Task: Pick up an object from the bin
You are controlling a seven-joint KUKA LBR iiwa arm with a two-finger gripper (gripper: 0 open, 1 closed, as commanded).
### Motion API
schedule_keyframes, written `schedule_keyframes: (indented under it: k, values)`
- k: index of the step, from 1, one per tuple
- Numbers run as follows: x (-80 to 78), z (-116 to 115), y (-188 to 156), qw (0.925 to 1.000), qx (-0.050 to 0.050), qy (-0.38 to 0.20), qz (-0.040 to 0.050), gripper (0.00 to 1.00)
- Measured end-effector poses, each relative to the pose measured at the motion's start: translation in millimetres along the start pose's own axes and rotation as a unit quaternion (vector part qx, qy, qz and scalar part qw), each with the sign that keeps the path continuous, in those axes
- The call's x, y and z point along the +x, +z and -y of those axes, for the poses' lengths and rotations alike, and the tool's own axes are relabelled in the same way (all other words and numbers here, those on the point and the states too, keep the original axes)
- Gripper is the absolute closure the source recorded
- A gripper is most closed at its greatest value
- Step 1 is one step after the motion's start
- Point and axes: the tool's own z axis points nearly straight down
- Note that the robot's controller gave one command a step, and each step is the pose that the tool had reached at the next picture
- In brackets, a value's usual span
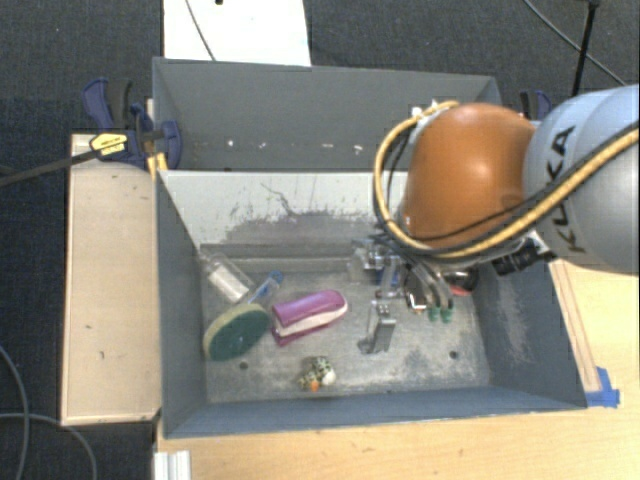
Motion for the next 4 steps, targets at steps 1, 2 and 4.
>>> schedule_keyframes:
  k: [1,2,4]
  values:
    - [-57.6,-86.5,159.5,0.9888,0.0,-0.149,0.0052,0.0]
    - [-40.7,-60.1,127.7,1.0,0.0,0.0,0.0025,0.0]
    - [-43.6,-60.3,158.3,0.9856,0.001,-0.169,0.002,0.0]
